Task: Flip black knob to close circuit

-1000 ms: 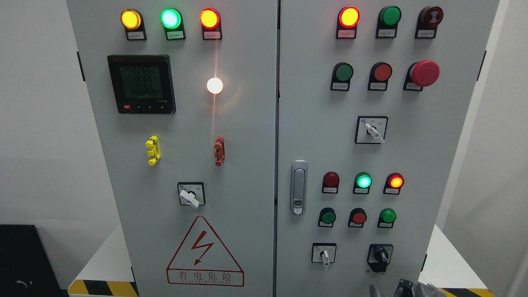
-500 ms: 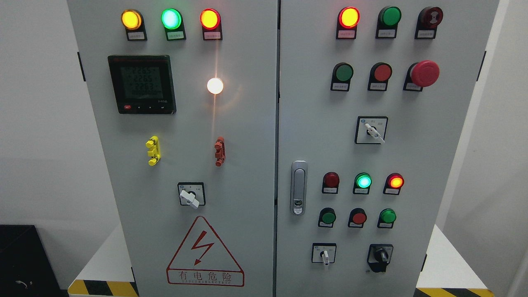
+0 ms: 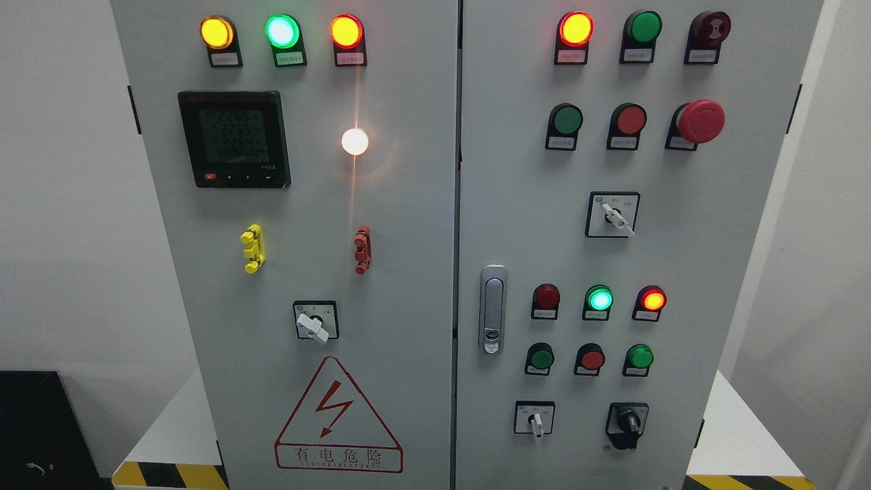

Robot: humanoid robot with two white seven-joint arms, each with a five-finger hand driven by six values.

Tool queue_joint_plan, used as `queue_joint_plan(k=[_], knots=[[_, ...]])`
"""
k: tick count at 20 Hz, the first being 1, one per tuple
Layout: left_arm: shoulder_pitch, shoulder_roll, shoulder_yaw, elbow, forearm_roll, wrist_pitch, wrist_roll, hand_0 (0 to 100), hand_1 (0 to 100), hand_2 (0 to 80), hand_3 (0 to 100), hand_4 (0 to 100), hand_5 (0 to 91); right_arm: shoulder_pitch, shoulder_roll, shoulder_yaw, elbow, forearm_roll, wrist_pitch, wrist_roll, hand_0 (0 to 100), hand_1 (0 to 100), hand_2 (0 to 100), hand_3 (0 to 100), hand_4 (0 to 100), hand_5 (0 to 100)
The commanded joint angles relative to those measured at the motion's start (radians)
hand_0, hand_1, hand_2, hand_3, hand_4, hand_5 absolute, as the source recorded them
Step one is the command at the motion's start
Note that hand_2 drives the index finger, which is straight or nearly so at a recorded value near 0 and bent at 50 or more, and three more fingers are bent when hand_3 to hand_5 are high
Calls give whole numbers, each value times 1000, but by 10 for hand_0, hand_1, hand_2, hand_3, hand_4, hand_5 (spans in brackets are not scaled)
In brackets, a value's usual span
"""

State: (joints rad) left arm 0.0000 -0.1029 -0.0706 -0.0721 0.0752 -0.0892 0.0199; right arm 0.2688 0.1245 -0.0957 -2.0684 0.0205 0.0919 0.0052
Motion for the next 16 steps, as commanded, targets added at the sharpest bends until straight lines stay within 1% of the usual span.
queue_joint_plan(k=[1, 5, 16], knots=[[6, 0, 0, 0, 0, 0, 0, 120, 556, 0, 0, 0, 0, 15, -2, 10, -19, -65, -1, 4, 0, 0, 0, 23, 0, 0], [6, 0, 0, 0, 0, 0, 0, 120, 556, 0, 0, 0, 0, 15, -2, 10, -19, -67, -17, 4, 0, 0, 0, 17, 0, 0], [6, 0, 0, 0, 0, 0, -2, 120, 556, 0, 0, 0, 0, 26, -2, 10, -19, -68, -21, 4, 0, 0, 0, 34, 0, 0]])
